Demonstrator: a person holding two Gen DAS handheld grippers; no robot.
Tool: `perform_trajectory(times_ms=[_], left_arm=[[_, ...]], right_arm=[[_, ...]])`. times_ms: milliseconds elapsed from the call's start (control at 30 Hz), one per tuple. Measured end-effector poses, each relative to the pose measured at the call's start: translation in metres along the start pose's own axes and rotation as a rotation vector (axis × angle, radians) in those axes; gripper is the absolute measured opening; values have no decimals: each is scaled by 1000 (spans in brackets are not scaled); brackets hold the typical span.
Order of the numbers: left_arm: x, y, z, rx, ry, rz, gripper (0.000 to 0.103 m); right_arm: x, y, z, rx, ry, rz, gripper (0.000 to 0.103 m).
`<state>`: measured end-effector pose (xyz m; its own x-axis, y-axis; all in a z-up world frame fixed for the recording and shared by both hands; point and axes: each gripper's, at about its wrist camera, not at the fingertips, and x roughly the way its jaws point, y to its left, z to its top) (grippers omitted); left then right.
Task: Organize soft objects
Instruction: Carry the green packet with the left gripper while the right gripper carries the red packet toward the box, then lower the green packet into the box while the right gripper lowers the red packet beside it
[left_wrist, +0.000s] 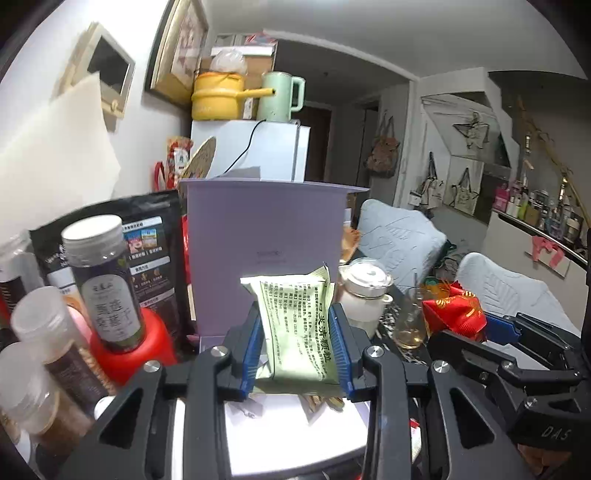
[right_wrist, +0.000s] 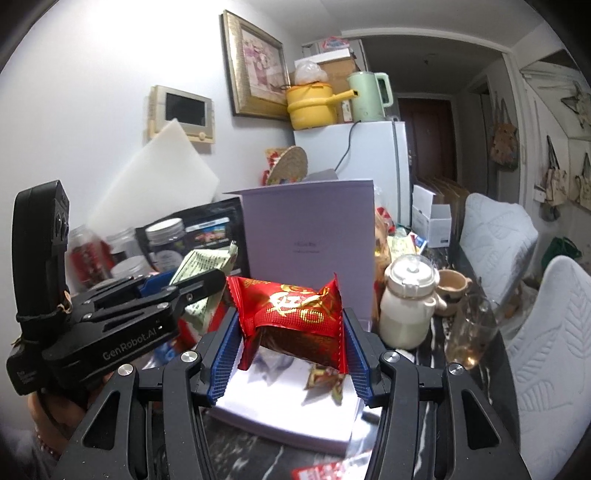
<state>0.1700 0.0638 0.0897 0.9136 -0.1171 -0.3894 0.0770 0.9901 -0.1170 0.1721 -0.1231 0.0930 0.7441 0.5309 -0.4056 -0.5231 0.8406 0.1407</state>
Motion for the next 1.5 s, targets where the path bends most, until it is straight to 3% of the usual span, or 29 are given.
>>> perform_trajectory(times_ms=[433, 800, 1000, 1167, 1500], left_arm=[[74, 21, 6, -33, 45, 76, 34], [128, 29, -14, -27, 183, 90, 34], [146, 31, -25, -33, 244, 93, 34], [156, 31, -30, -21, 287, 118, 34], [183, 34, -46, -25, 403, 123, 34]], right_arm=[[85, -29, 20, 19, 37, -1, 53], [139, -50, 5, 54, 161, -14, 53], [156, -54, -6, 48, 235, -35, 53], [165, -61, -12, 83, 270, -2, 53], [181, -66, -21, 87, 311, -32, 53]])
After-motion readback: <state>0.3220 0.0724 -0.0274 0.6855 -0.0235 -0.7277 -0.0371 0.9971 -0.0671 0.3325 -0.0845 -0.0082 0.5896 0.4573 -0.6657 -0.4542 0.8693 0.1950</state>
